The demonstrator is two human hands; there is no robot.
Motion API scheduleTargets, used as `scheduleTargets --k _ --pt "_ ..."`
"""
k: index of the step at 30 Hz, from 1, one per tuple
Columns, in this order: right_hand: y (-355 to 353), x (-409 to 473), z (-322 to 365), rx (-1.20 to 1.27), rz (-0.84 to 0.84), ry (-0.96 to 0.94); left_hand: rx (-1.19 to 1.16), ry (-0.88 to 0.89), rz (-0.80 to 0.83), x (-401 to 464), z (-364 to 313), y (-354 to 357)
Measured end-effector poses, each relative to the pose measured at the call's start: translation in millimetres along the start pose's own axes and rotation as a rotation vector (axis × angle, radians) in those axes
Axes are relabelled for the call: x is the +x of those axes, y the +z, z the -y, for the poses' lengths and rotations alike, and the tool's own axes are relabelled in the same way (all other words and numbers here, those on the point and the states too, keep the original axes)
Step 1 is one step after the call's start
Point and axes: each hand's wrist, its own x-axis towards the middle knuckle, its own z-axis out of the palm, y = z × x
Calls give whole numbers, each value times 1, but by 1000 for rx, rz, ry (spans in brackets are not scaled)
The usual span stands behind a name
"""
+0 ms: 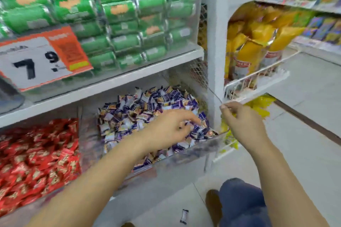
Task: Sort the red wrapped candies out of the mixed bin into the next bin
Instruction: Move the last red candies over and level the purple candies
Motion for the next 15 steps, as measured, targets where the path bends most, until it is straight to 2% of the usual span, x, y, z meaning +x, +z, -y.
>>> scheduleTargets --k 4,6,8,10,12,15 --pt "-6 5 -2 -48 90 -76 40 91 368 71 6 36" --pt "-10 7 -3 -15 99 -103 104 160 479 89 11 49" --pt "-11 8 -4 -14 106 -133 347 286 489 96 21 59" --pt "-10 11 -5 -56 115 -144 732 368 522 97 31 64" --pt "-11 11 -3 -81 128 -154 950 314 560 94 34 60" --pt "-14 8 -4 -59 144 -181 982 98 509 89 34 42"
